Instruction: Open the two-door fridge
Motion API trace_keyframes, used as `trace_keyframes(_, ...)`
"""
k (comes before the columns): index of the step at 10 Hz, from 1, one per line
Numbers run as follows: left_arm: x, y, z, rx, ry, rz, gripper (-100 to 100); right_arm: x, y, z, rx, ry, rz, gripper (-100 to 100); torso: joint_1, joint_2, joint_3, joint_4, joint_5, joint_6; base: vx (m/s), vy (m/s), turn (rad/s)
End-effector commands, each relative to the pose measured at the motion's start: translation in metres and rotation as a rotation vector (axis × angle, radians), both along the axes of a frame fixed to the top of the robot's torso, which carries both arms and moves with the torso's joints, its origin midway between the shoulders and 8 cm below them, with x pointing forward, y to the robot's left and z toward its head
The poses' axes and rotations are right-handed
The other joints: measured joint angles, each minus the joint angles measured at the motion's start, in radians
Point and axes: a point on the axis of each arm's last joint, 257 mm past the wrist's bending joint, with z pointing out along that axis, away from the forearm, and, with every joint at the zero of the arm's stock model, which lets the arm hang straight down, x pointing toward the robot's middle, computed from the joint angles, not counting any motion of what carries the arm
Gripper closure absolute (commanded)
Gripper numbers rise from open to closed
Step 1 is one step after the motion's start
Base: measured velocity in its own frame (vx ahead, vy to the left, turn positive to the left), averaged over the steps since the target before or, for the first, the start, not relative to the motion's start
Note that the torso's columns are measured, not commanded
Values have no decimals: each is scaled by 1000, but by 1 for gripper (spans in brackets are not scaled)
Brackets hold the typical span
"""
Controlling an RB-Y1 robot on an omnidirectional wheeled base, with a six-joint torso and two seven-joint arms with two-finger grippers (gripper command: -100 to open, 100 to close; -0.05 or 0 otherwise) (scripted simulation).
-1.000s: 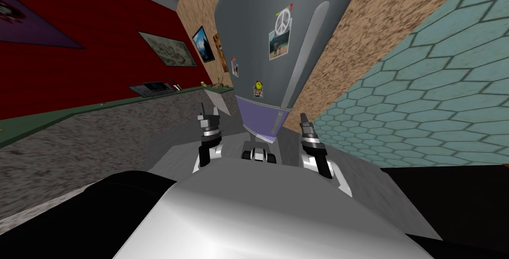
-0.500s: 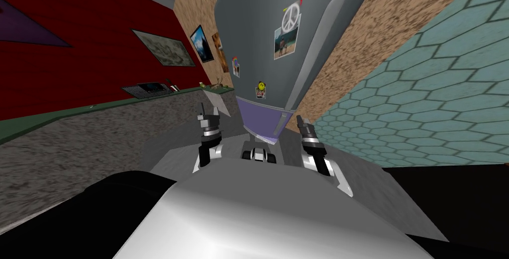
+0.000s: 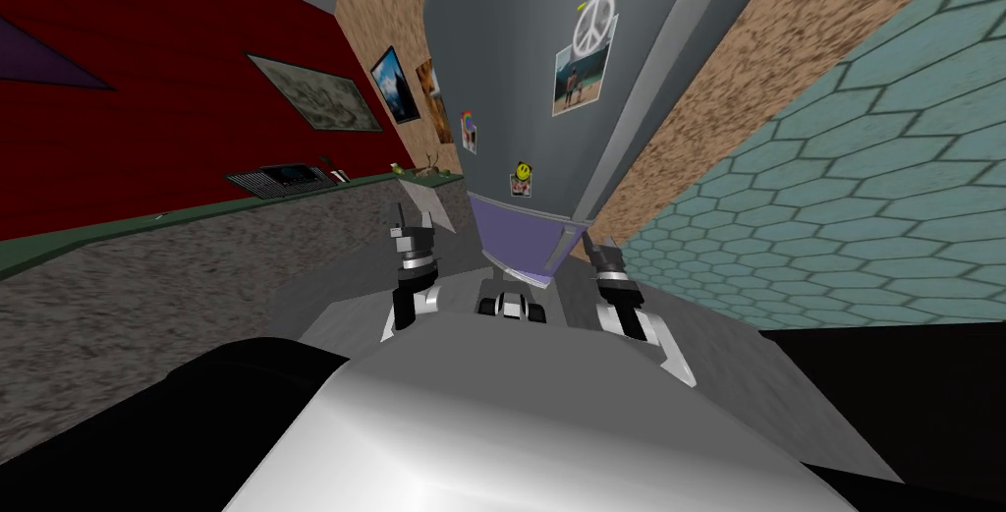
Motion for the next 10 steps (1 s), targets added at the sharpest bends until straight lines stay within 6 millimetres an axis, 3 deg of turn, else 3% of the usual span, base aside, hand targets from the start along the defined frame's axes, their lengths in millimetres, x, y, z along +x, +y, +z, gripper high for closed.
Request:
trace_keyframes(1,0,0,0,0,0,0,0,6,-13,-19,-146,61,-73,-100,-1,-1,-1,0,0,0,97,101,-52)
trace_keyframes(5,0,0,0,0,0,0,0,11,-27,-38,-299,124,-142,-100,2,0,0,0,0,0,60,97,-35)
trace_keyframes(10,0,0,0,0,0,0,0,17,-59,-73,-565,247,-258,-100,0,0,0,0,0,0,60,93,-37)
